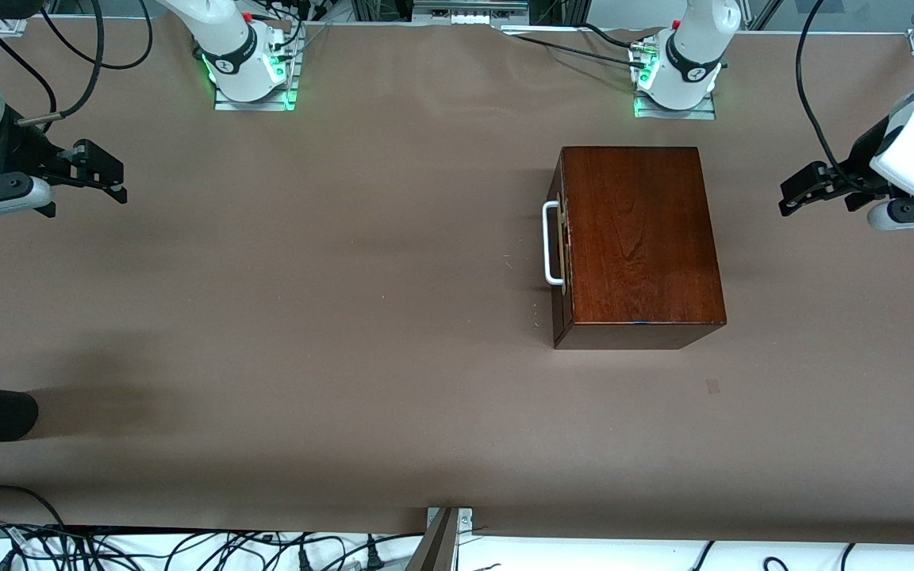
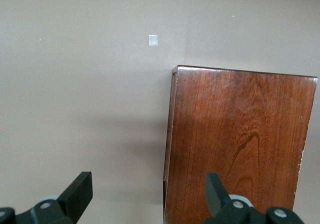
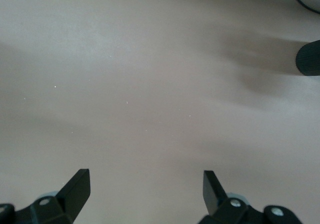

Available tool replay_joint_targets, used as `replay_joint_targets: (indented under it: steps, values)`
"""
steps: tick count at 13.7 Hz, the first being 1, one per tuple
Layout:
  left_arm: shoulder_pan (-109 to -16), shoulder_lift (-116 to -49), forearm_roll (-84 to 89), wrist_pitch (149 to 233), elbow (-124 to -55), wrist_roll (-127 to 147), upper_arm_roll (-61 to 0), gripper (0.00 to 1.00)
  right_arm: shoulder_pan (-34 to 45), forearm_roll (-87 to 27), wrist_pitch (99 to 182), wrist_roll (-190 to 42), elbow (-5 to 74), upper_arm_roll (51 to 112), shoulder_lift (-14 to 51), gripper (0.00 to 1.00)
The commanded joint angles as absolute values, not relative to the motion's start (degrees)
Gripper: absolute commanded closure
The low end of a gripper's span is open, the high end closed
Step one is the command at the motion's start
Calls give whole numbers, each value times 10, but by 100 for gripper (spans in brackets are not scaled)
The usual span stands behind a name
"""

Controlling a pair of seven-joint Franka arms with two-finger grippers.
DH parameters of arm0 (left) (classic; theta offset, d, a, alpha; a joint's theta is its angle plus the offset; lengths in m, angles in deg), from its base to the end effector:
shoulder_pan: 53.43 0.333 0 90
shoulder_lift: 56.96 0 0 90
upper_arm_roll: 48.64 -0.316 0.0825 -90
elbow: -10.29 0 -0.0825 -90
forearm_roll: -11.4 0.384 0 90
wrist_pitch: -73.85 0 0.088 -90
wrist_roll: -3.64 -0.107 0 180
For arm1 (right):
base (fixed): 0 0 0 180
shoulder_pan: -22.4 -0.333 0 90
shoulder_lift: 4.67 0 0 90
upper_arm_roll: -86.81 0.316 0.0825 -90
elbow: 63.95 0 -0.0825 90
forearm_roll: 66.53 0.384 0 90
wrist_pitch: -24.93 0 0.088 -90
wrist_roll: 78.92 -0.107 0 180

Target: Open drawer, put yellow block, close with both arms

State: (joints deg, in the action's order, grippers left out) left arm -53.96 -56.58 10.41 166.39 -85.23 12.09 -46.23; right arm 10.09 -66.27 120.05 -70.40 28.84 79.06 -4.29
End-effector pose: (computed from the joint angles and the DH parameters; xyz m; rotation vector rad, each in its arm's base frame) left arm 0.5525 -0.0302 0.5864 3.1247 0.1522 -0.0733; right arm 0.5623 0.0455 0.6057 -3.1183 -0.3570 -0.0537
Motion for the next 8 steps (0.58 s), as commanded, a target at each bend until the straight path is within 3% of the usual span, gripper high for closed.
replay_joint_targets:
  steps: [1, 8]
  values:
    - [-548, -569, 96, 1665, -847, 103, -471, 0, 99, -668, 1194, -707, 277, 791, -41, 0]
    - [-554, -575, 132, 1664, -839, 99, -463, 0, 99, -667, 1193, -707, 277, 791, -40, 0]
